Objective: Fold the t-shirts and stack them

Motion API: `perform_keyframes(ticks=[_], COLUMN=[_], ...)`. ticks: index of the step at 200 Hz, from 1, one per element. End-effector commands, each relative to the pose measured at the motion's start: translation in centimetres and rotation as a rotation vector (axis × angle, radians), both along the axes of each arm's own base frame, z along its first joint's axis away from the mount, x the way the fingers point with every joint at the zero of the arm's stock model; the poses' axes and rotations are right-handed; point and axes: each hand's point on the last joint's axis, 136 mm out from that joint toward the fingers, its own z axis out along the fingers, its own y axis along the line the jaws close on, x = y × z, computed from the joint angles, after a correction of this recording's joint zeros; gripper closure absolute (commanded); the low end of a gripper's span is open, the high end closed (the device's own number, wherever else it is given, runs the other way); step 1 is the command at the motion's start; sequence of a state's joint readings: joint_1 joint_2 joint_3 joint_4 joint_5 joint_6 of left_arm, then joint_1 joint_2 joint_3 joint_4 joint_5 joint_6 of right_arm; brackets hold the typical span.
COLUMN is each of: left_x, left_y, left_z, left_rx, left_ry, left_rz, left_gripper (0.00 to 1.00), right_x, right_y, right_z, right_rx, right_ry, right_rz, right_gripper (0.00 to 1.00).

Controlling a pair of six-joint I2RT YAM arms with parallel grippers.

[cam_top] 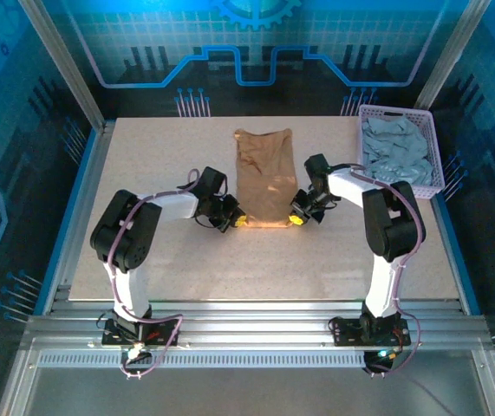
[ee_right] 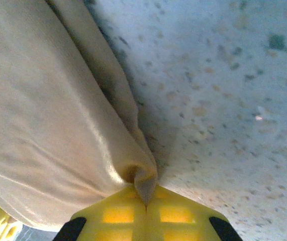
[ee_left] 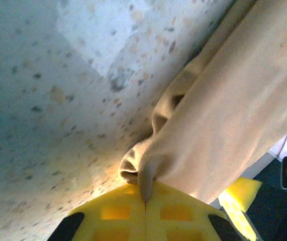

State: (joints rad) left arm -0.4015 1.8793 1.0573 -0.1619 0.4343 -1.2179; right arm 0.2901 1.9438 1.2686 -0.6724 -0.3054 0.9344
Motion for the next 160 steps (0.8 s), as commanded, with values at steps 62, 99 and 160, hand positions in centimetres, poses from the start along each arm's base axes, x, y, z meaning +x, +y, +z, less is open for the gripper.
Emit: perform_keyframes(ticks=[62,99,160], left_x=[-15.8,-19.4,-14.9], left_y=[-0.3,-1.2,-1.6], left_z=[2.1,6.2,12.2], left_rx=[-0.065,-0.150,-0.198], left_ry=[0.095,0.025,-0.159], left_rz=[-0.335,-0.417,-0.256], left_gripper=[1.00,1.00,1.00], right_x=[-16.0,-20.5,-15.4], right_y=[0.5,0.4,1.1], right_z=[2.3,5.5,12.8], right_rx=[0.028,0.061,0.085], right_ry=[0.188,0.200,0.037], right_rz=[0.255,0.293,0.221], right_gripper=[1.00,1.00,1.00])
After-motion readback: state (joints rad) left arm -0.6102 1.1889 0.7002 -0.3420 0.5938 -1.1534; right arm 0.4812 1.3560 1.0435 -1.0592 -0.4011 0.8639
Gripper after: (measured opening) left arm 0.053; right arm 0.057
